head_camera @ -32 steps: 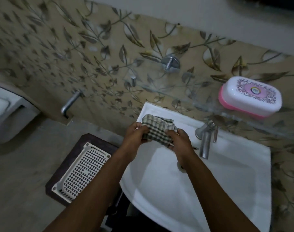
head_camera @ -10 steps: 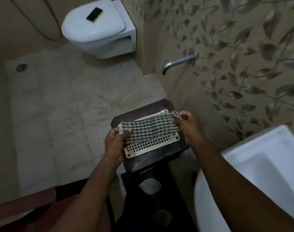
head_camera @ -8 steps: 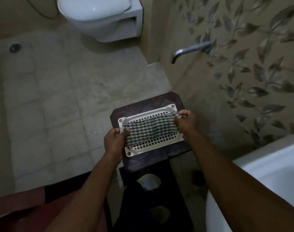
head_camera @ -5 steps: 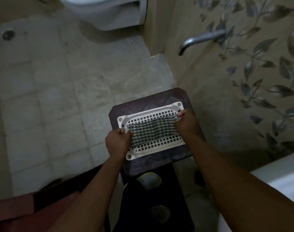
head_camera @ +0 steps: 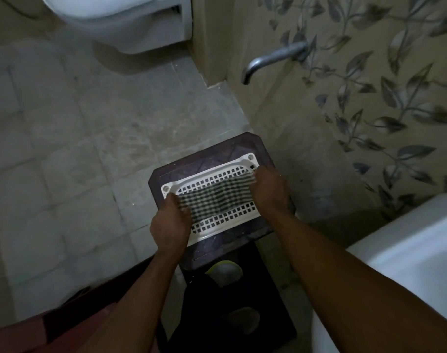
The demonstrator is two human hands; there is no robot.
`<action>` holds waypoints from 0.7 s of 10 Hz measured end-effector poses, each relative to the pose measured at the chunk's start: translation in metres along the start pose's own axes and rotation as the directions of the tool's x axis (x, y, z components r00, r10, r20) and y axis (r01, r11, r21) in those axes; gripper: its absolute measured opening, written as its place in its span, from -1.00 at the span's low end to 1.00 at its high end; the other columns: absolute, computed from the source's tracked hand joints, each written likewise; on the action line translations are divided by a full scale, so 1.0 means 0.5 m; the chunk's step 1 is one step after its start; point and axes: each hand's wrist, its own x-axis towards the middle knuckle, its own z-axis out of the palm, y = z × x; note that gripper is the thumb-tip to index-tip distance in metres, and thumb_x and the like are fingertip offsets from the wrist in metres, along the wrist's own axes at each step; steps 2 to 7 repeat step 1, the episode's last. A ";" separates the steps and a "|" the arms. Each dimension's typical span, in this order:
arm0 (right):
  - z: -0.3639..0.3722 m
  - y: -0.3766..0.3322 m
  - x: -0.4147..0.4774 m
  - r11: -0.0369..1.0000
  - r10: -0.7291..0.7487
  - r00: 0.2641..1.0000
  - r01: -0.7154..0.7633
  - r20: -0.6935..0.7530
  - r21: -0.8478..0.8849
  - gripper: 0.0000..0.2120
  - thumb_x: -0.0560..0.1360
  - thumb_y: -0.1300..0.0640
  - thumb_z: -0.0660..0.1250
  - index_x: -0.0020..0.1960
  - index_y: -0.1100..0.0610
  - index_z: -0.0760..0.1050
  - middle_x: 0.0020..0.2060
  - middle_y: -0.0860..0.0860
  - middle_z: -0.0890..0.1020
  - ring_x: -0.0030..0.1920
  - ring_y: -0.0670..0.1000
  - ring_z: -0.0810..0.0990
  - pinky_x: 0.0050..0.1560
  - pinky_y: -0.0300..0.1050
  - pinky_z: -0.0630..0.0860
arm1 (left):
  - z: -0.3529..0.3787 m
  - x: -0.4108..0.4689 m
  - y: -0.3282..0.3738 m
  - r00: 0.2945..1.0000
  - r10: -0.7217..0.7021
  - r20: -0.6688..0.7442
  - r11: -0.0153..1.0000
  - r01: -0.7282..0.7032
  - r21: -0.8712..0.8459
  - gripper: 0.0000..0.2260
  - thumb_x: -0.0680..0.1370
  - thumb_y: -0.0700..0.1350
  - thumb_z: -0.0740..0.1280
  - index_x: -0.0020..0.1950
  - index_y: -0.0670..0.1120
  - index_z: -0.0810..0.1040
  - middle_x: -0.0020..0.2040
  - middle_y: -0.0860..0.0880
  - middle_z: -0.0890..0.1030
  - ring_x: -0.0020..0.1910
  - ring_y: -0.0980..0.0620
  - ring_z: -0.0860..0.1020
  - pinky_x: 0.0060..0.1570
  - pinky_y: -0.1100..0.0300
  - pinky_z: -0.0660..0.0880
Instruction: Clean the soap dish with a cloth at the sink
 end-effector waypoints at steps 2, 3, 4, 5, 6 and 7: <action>-0.051 -0.003 -0.020 0.997 0.030 0.999 -0.028 -0.024 0.076 -0.87 0.51 0.16 0.30 -0.01 0.19 0.56 -0.05 0.17 0.64 -0.09 0.16 0.64 -0.11 -0.01 0.59 | -0.039 -0.020 0.033 0.999 0.048 -0.004 0.998 -0.048 0.040 -0.81 0.55 0.08 0.27 -0.03 -0.02 0.56 -0.18 -0.10 0.66 -0.19 -0.14 0.63 -0.27 0.16 0.41; -0.051 -0.003 -0.020 0.997 0.030 0.999 -0.028 -0.024 0.076 -0.87 0.51 0.16 0.30 -0.01 0.19 0.56 -0.05 0.17 0.64 -0.09 0.16 0.64 -0.11 -0.01 0.59 | -0.039 -0.020 0.033 0.999 0.048 -0.004 0.998 -0.048 0.040 -0.81 0.55 0.08 0.27 -0.03 -0.02 0.56 -0.18 -0.10 0.66 -0.19 -0.14 0.63 -0.27 0.16 0.41; -0.051 -0.003 -0.020 0.997 0.030 0.999 -0.028 -0.024 0.076 -0.87 0.51 0.16 0.30 -0.01 0.19 0.56 -0.05 0.17 0.64 -0.09 0.16 0.64 -0.11 -0.01 0.59 | -0.039 -0.020 0.033 0.999 0.048 -0.004 0.998 -0.048 0.040 -0.81 0.55 0.08 0.27 -0.03 -0.02 0.56 -0.18 -0.10 0.66 -0.19 -0.14 0.63 -0.27 0.16 0.41; -0.051 -0.003 -0.020 0.997 0.030 0.999 -0.028 -0.024 0.076 -0.87 0.51 0.16 0.30 -0.01 0.19 0.56 -0.05 0.17 0.64 -0.09 0.16 0.64 -0.11 -0.01 0.59 | -0.039 -0.020 0.033 0.999 0.048 -0.004 0.998 -0.048 0.040 -0.81 0.55 0.08 0.27 -0.03 -0.02 0.56 -0.18 -0.10 0.66 -0.19 -0.14 0.63 -0.27 0.16 0.41; -0.051 -0.003 -0.020 0.997 0.030 0.999 -0.028 -0.024 0.076 -0.87 0.51 0.16 0.30 -0.01 0.19 0.56 -0.05 0.17 0.64 -0.09 0.16 0.64 -0.11 -0.01 0.59 | -0.039 -0.020 0.033 0.999 0.048 -0.004 0.998 -0.048 0.040 -0.81 0.55 0.08 0.27 -0.03 -0.02 0.56 -0.18 -0.10 0.66 -0.19 -0.14 0.63 -0.27 0.16 0.41; -0.051 -0.003 -0.020 0.997 0.030 0.999 -0.028 -0.024 0.076 -0.87 0.51 0.16 0.30 -0.01 0.19 0.56 -0.05 0.17 0.64 -0.09 0.16 0.64 -0.11 -0.01 0.59 | -0.039 -0.020 0.033 0.999 0.048 -0.004 0.998 -0.048 0.040 -0.81 0.55 0.08 0.27 -0.03 -0.02 0.56 -0.18 -0.10 0.66 -0.19 -0.14 0.63 -0.27 0.16 0.41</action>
